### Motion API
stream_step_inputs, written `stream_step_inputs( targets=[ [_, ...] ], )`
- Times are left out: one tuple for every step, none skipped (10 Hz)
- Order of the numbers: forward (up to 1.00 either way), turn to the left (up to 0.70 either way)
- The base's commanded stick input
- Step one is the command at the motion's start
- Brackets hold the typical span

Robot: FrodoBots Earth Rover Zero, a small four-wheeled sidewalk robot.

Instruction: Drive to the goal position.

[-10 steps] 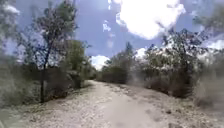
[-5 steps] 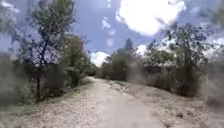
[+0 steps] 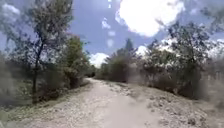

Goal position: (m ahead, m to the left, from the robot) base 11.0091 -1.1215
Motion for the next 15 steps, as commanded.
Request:
stream_step_inputs(
  targets=[
    [0.45,0.0],
    [0.45,0.0],
    [0.45,0.0],
    [0.45,0.0],
    [0.45,0.0],
    [0.45,0.09],
    [0.45,0.24],
    [0.45,0.21],
    [0.45,0.12],
    [0.45,0.04],
    [0.45,0.0],
    [0.45,0.0],
    [0.45,0.0],
    [0.45,0.0],
    [0.45,0.0]
  ],
)
